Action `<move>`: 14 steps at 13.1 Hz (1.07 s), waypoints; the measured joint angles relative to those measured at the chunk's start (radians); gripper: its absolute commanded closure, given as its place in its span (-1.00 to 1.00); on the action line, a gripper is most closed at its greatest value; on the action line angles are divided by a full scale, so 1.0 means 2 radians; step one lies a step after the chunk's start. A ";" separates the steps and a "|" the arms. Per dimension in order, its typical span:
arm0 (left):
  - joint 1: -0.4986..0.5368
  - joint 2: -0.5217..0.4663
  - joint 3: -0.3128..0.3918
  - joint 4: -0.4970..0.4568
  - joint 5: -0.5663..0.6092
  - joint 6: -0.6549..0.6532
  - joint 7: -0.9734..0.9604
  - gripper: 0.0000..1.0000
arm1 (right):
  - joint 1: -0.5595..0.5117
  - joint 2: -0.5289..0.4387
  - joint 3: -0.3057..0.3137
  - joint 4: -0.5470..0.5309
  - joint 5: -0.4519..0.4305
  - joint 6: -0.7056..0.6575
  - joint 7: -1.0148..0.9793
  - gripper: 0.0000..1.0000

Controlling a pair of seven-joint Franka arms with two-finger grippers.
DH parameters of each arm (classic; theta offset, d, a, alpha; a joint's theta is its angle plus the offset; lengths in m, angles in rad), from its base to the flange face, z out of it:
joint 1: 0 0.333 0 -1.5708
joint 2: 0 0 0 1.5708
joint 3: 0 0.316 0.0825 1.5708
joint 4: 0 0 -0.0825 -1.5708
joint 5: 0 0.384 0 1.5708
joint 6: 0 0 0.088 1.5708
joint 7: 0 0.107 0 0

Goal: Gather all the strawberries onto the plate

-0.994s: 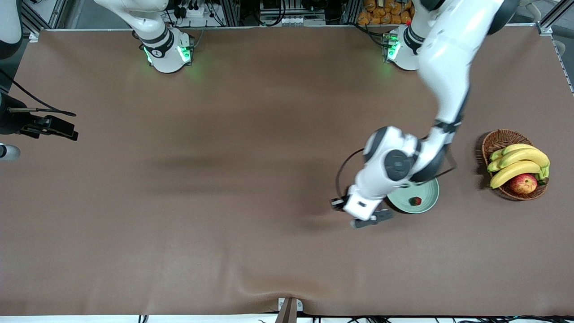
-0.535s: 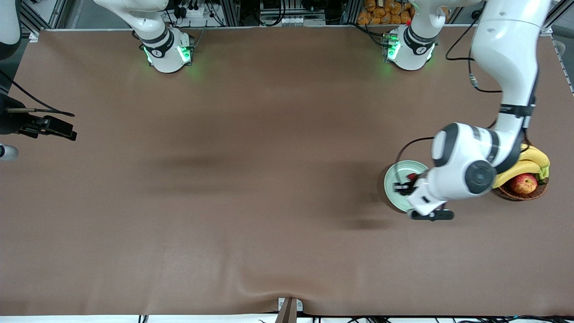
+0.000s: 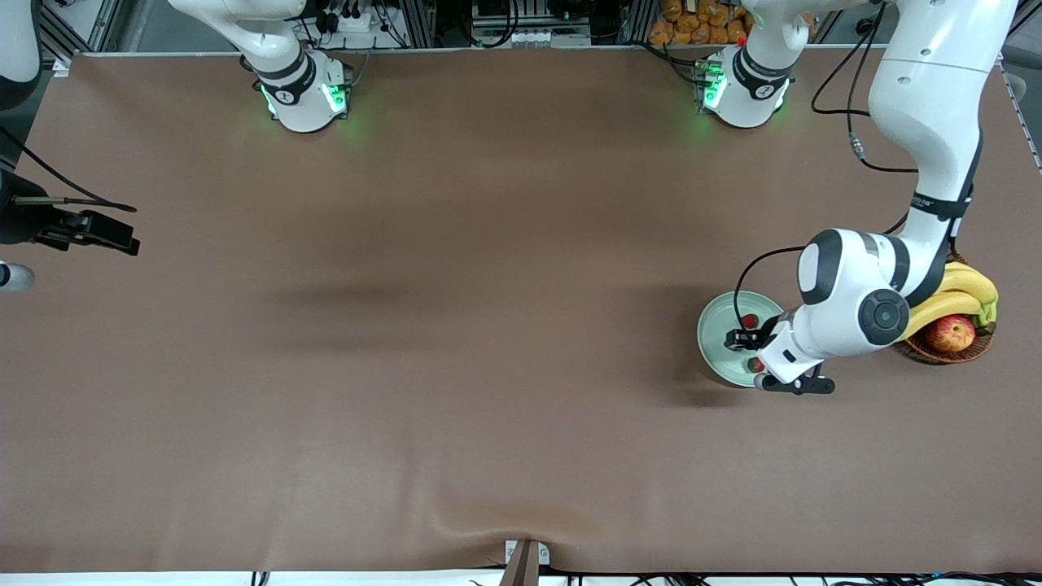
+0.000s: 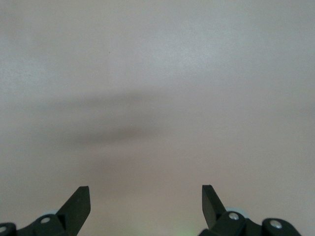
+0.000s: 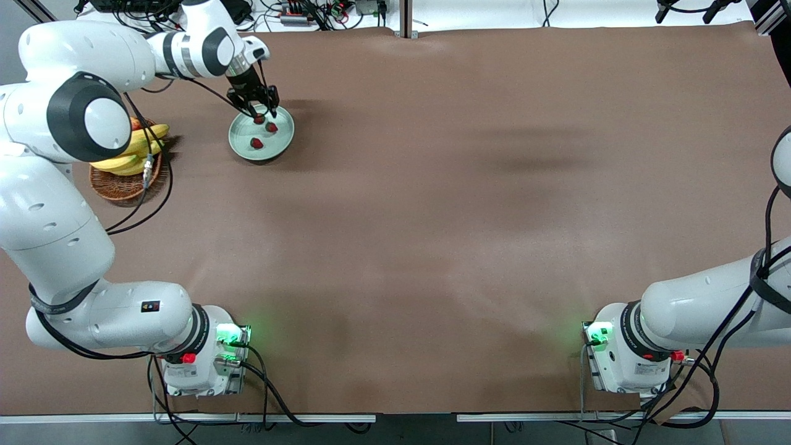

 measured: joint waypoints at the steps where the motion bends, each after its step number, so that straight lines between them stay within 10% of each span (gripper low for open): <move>1: 0.000 -0.014 0.000 0.005 0.000 -0.008 -0.012 -1.00 | 0.000 0.000 0.000 0.000 0.000 0.000 0.000 -1.00; 7: 0.013 -0.167 0.003 0.048 0.000 -0.180 -0.033 -1.00 | 0.002 0.000 0.000 0.000 0.011 0.000 0.000 -1.00; 14: 0.019 -0.199 0.003 0.170 0.038 -0.341 -0.033 -1.00 | 0.002 0.000 -0.003 0.000 0.024 0.001 0.000 -1.00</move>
